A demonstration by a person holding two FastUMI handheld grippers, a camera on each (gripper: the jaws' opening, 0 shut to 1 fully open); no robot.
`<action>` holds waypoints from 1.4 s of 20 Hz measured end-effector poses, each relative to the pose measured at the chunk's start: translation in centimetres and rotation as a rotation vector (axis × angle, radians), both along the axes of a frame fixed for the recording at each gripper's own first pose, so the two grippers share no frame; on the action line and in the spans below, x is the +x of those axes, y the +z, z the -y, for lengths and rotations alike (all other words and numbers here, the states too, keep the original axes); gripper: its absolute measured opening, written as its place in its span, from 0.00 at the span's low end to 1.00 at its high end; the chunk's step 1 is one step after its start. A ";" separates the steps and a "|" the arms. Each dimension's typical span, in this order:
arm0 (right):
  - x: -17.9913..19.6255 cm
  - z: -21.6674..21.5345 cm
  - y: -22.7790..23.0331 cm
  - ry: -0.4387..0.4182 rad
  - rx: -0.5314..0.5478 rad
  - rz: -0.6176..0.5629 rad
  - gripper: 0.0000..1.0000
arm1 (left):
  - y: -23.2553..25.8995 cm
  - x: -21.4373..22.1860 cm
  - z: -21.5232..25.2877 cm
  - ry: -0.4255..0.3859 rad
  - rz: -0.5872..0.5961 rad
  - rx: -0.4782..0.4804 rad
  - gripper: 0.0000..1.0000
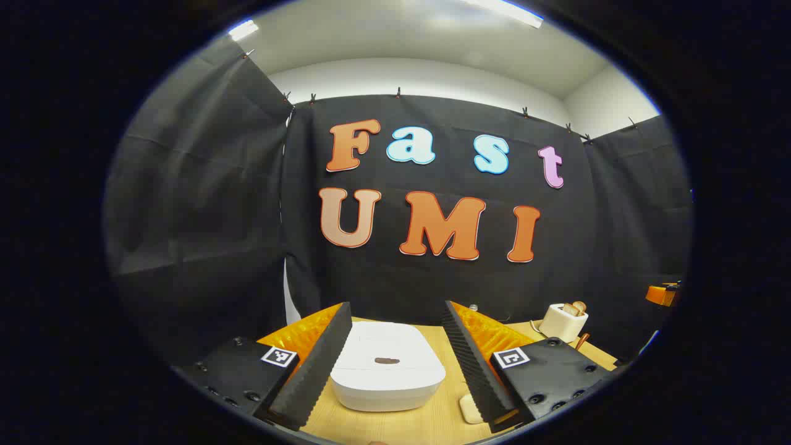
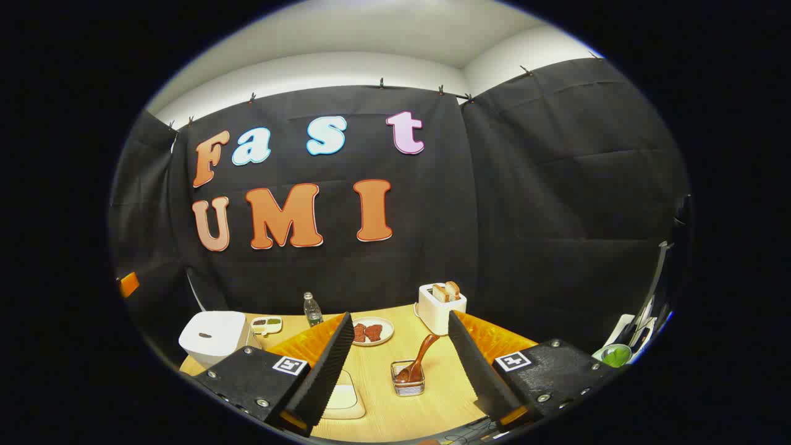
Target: Close the left gripper, press the button to open the rice cooker; take a wooden spoon from the chopstick holder with the right hand, scoop a spoonful of rice and pour it into the rice cooker, then put the wooden spoon back into the chopstick holder.
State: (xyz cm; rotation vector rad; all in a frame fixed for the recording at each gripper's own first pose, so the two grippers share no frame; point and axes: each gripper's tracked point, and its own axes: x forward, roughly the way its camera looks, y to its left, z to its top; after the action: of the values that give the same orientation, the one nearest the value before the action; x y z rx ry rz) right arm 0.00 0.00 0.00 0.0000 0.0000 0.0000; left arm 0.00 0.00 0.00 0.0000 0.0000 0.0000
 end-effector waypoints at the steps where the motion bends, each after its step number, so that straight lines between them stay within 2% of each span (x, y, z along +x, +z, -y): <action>1: 0.2 0.3 0.2 0.004 0.001 0.007 0.95 | -0.1 -0.2 0.4 0.006 -0.001 -0.013 1.00; 3: 0.7 0.8 0.6 0.016 0.012 0.012 0.95 | -0.1 -0.4 1.1 0.015 0.003 -0.026 0.99; 13: 2.4 2.0 0.1 0.102 0.022 -0.012 0.95 | -0.5 -1.7 2.9 0.095 0.001 0.028 1.00; 20: 2.6 1.1 0.2 0.088 0.038 -0.012 0.95 | 0.8 -0.9 3.1 0.053 0.018 0.038 1.00; 25: 2.2 -0.1 -0.1 0.073 0.007 -0.014 0.95 | 0.9 0.4 2.0 0.037 0.009 0.025 1.00; 28: 2.3 -0.5 0.2 0.067 -0.006 -0.007 0.95 | 0.8 1.1 1.3 0.035 0.004 0.036 0.96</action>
State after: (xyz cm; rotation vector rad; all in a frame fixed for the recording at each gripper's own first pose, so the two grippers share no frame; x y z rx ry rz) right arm 2.27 0.48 0.19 -0.0064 0.0075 0.0667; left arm 1.08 -1.30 0.81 0.0358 -0.0039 0.0352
